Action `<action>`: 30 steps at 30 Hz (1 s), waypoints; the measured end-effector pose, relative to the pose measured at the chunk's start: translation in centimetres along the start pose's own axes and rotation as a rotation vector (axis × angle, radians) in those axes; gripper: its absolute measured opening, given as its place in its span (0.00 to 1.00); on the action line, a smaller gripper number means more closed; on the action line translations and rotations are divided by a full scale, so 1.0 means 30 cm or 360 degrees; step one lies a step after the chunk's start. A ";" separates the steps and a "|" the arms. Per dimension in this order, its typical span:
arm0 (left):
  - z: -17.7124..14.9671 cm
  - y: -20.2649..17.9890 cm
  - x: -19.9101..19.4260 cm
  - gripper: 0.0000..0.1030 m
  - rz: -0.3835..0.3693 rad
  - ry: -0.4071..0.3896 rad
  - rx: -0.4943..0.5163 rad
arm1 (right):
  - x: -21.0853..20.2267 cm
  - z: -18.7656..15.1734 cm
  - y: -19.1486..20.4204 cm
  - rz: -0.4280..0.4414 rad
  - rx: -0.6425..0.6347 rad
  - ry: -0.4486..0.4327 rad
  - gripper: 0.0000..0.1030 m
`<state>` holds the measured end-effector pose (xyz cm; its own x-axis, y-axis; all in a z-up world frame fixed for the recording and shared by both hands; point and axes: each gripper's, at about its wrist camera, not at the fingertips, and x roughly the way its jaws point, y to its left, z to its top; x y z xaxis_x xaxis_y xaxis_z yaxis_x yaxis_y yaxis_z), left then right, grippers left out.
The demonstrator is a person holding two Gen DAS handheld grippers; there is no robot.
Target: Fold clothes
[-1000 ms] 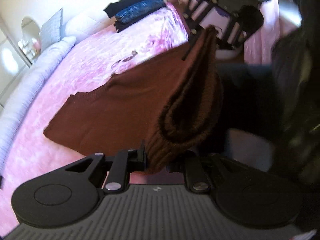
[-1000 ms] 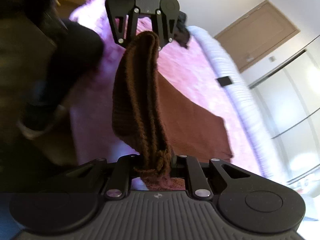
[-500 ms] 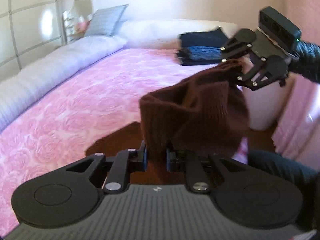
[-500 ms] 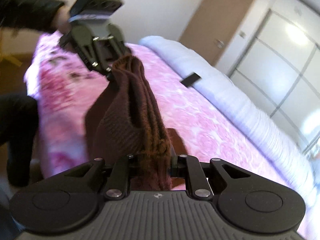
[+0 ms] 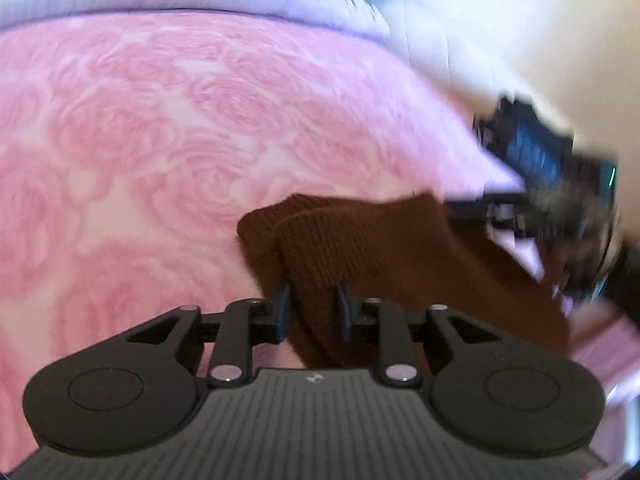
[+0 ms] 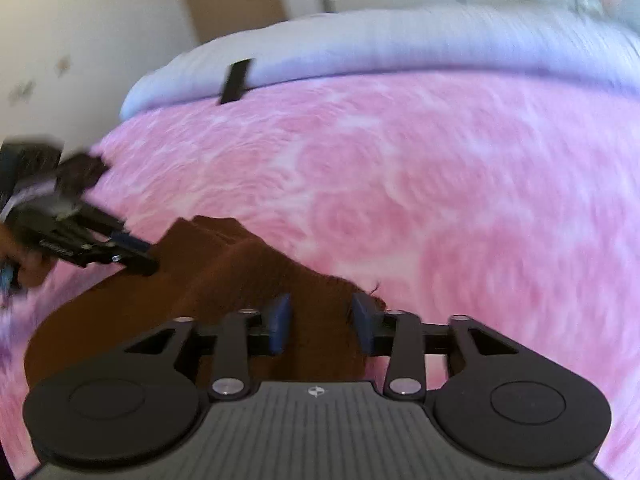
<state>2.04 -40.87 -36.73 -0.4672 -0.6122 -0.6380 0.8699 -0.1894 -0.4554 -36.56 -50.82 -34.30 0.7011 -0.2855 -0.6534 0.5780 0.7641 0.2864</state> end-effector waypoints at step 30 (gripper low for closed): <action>-0.053 -0.089 -0.179 0.28 0.0367 -0.0323 -0.0065 | -0.149 -0.049 0.033 -0.0252 0.0214 -0.0265 0.42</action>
<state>1.98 -35.86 -33.08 -0.2133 -0.7771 -0.5921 0.9404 0.0010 -0.3401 -39.73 -47.92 -32.14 0.6503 -0.4950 -0.5763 0.7284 0.6217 0.2879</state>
